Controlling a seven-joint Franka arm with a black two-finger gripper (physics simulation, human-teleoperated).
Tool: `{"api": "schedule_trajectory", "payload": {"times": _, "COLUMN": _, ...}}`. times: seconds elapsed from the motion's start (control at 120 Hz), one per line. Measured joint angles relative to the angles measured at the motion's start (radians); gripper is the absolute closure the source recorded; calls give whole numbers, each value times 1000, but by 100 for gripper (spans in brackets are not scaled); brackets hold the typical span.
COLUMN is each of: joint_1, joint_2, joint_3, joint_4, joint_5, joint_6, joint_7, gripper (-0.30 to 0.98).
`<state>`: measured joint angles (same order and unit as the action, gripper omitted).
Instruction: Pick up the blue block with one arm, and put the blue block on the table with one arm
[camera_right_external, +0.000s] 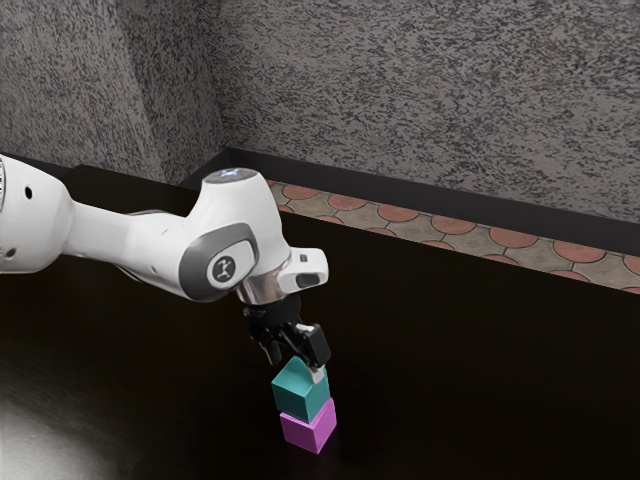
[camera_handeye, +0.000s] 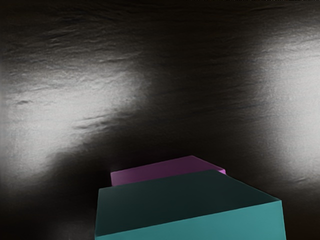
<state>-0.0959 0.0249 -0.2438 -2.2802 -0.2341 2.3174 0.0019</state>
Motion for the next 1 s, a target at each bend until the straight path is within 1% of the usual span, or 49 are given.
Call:
{"api": "schedule_trajectory", "payload": {"times": 0.183, "joint_1": -8, "joint_2": 2, "joint_3": -10, "joint_4": 2, "joint_5": -1, "joint_6": 6, "joint_7": -1, "gripper": 0}}
{"api": "schedule_trajectory", "payload": {"times": 0.358, "joint_1": -35, "joint_2": 41, "joint_3": -8, "joint_4": 2, "joint_5": -5, "joint_6": 15, "joint_7": -1, "gripper": 0}}
{"api": "schedule_trajectory", "payload": {"times": 0.567, "joint_1": -26, "joint_2": 53, "joint_3": -6, "joint_4": 2, "joint_5": -9, "joint_6": 21, "joint_7": -2, "gripper": 1}}
{"api": "schedule_trajectory", "payload": {"times": 0.583, "joint_1": -26, "joint_2": 54, "joint_3": -6, "joint_4": 2, "joint_5": -10, "joint_6": 22, "joint_7": -2, "gripper": 2}}
{"api": "schedule_trajectory", "payload": {"times": 0.675, "joint_1": -27, "joint_2": 54, "joint_3": -6, "joint_4": 1, "joint_5": -10, "joint_6": 23, "joint_7": -6, "gripper": 20}}
{"api": "schedule_trajectory", "payload": {"times": 0.758, "joint_1": -27, "joint_2": 53, "joint_3": -6, "joint_4": 1, "joint_5": -5, "joint_6": 24, "joint_7": -13, "gripper": 30}}
{"api": "schedule_trajectory", "payload": {"times": 0.933, "joint_1": -28, "joint_2": 21, "joint_3": -2, "joint_4": -3, "joint_5": 9, "joint_6": 24, "joint_7": -32, "gripper": 36}}
{"api": "schedule_trajectory", "payload": {"times": 1.0, "joint_1": -58, "joint_2": 0, "joint_3": 34, "joint_4": -7, "joint_5": 22, "joint_6": 20, "joint_7": -39, "gripper": 37}}
